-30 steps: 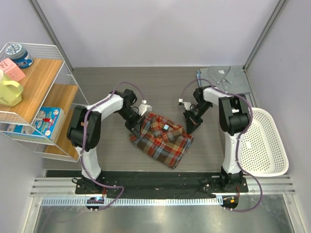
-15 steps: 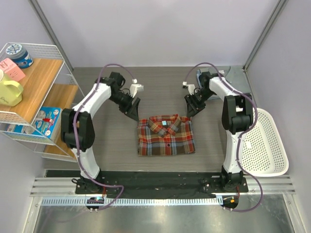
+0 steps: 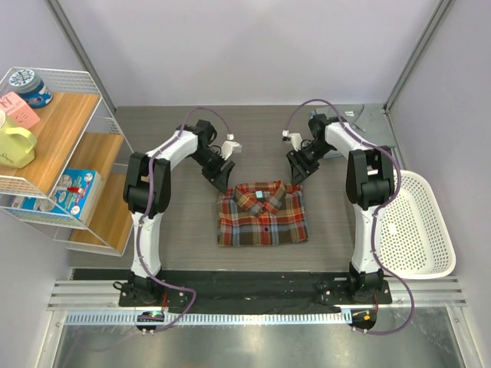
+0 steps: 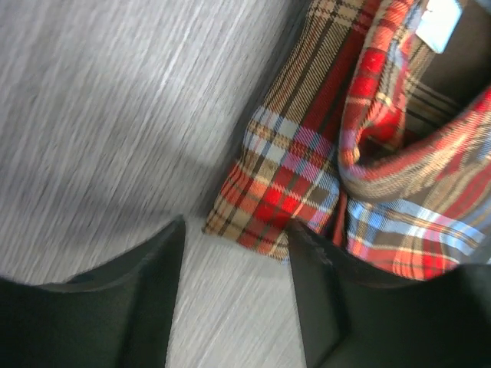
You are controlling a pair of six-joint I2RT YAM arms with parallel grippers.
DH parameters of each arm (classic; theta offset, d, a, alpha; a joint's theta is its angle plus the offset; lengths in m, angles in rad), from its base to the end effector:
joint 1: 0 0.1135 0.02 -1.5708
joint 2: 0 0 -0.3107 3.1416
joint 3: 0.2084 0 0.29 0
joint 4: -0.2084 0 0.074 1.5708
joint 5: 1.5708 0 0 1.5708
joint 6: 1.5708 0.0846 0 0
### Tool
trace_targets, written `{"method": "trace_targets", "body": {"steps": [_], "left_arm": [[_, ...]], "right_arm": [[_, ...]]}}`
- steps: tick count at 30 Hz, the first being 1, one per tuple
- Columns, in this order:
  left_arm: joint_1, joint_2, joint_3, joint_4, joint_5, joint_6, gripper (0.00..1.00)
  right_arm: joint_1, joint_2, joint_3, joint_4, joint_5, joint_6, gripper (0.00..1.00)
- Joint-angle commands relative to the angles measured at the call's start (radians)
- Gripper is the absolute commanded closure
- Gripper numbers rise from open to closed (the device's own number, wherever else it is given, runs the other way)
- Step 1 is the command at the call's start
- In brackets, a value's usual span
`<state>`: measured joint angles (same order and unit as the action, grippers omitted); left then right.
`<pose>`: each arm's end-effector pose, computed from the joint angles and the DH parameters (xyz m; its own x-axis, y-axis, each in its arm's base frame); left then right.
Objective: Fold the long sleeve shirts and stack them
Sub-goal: Fold the shirt
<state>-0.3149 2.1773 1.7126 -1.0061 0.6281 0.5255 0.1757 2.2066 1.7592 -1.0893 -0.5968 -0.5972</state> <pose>0.4523 -0.1996 0.1535 -0.6647 0.6434 -0.3797 0.7396 0.4952 -0.4557 0.4753 0.1327 0.1509 -0.7218 -0.6005 -0.3440 -0.6885 0.5725 0.4453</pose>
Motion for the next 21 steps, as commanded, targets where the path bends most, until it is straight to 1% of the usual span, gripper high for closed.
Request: {"method": "trace_targets", "body": {"steps": [1, 2, 3, 4, 5, 6, 7, 10, 13, 14, 15, 16, 17, 18, 19, 20, 21], "left_arm": [[-0.024, -0.001, -0.014, 0.041, -0.051, 0.041, 0.5], [-0.024, -0.002, -0.025, 0.05, -0.065, 0.041, 0.53], [-0.024, -0.002, -0.034, 0.055, -0.068, 0.038, 0.66], [-0.023, -0.004, -0.036, 0.054, -0.067, 0.037, 0.74], [-0.023, -0.004, -0.039, 0.043, -0.058, 0.037, 0.82], [-0.02, -0.005, -0.039, 0.04, -0.053, 0.036, 0.96], [-0.01, -0.014, -0.041, 0.038, -0.054, 0.027, 1.0], [0.035, -0.021, -0.07, 0.072, -0.091, -0.022, 1.0], [0.051, -0.004, -0.054, 0.061, -0.085, -0.038, 1.0], [0.053, -0.005, -0.047, 0.058, -0.077, -0.044, 0.96], [0.053, -0.014, -0.033, 0.061, -0.074, -0.071, 0.86], [0.056, -0.025, -0.031, 0.06, -0.064, -0.085, 0.75], [0.059, -0.065, -0.034, 0.06, -0.054, -0.097, 0.58], [0.069, -0.088, -0.053, 0.07, -0.039, -0.145, 0.52], [0.076, -0.117, -0.071, 0.084, -0.042, -0.171, 0.48], [0.082, -0.172, -0.091, 0.093, -0.045, -0.194, 0.45], [0.092, -0.204, -0.135, 0.115, -0.047, -0.235, 0.44]], "right_arm": [[0.01, 0.022, -0.017, 0.031, 0.006, -0.062, 0.52], [0.011, 0.039, -0.018, 0.037, 0.014, -0.061, 0.61], [0.01, 0.045, -0.02, 0.04, 0.023, -0.059, 0.69], [0.011, 0.048, -0.021, 0.04, 0.04, -0.058, 0.81], [0.008, 0.048, -0.026, 0.036, 0.045, -0.056, 0.95], [0.007, 0.033, -0.046, 0.031, 0.051, -0.059, 0.99], [0.001, 0.018, -0.058, 0.02, 0.054, -0.065, 0.99], [-0.03, -0.031, -0.109, 0.04, 0.061, -0.059, 0.99], [-0.036, 0.008, -0.078, 0.069, 0.068, 0.002, 0.99], [-0.038, 0.025, -0.019, 0.062, 0.063, 0.025, 0.91], [-0.038, 0.036, 0.011, 0.028, 0.06, 0.066, 0.82], [-0.041, 0.028, 0.034, 0.013, 0.052, 0.088, 0.69], [-0.059, 0.013, 0.048, 0.008, 0.026, 0.117, 0.64], [-0.073, -0.031, 0.042, 0.008, 0.005, 0.172, 0.58], [-0.087, -0.054, 0.034, 0.008, -0.009, 0.201, 0.5], [-0.117, -0.074, 0.011, 0.006, -0.039, 0.226, 0.49], [-0.13, -0.099, -0.006, 0.003, -0.06, 0.244, 0.49]]}}
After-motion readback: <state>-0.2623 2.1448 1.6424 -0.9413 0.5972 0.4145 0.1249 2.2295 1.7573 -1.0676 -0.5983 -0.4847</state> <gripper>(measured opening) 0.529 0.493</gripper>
